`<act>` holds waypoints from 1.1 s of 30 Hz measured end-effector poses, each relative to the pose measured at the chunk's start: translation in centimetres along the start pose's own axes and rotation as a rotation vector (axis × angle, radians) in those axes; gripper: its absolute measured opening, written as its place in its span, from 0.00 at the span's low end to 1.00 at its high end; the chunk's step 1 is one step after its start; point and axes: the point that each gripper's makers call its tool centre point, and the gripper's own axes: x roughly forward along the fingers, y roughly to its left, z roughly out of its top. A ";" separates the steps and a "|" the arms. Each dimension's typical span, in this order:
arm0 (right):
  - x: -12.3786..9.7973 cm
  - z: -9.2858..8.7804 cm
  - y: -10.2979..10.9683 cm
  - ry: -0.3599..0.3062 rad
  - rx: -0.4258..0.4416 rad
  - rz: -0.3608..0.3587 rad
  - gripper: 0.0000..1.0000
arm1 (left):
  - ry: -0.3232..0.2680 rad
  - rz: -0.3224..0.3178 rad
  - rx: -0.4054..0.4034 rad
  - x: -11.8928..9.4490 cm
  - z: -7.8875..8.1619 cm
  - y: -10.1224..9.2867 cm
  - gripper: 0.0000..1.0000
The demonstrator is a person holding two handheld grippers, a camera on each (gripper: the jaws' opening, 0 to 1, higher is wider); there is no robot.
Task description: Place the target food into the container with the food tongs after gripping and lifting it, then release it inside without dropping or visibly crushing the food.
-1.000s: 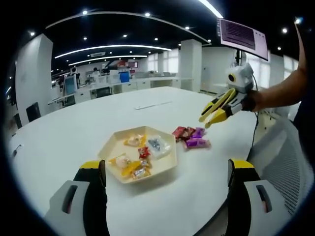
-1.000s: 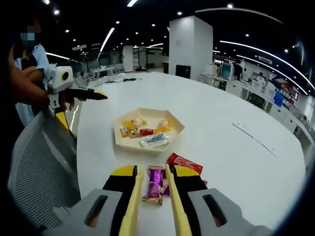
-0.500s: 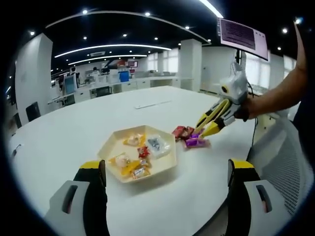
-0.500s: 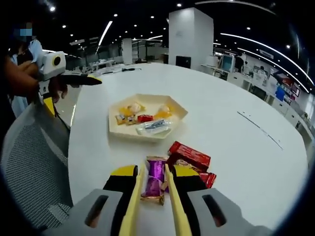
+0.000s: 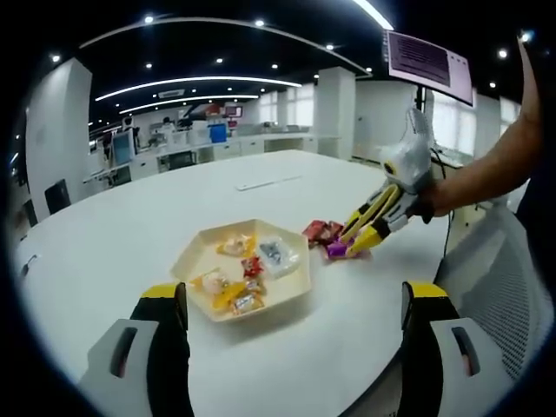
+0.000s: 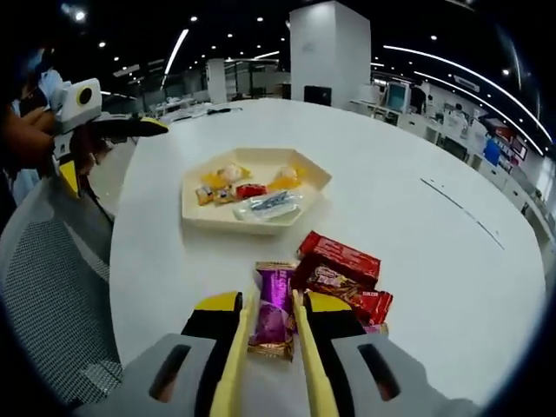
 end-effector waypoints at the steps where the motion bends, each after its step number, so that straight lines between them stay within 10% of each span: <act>1: 0.1 -0.2 0.1 0.011 0.013 0.010 0.27 | 0.001 0.000 0.000 0.0 0.0 0.0 0.99; 18: -0.1 -0.3 0.1 0.035 0.053 -0.006 0.23 | -0.002 0.004 -0.003 -0.1 0.1 0.0 0.98; 33: -2.6 3.2 -0.5 -0.005 0.015 -0.010 0.23 | 0.000 0.000 0.003 0.0 0.0 0.0 1.00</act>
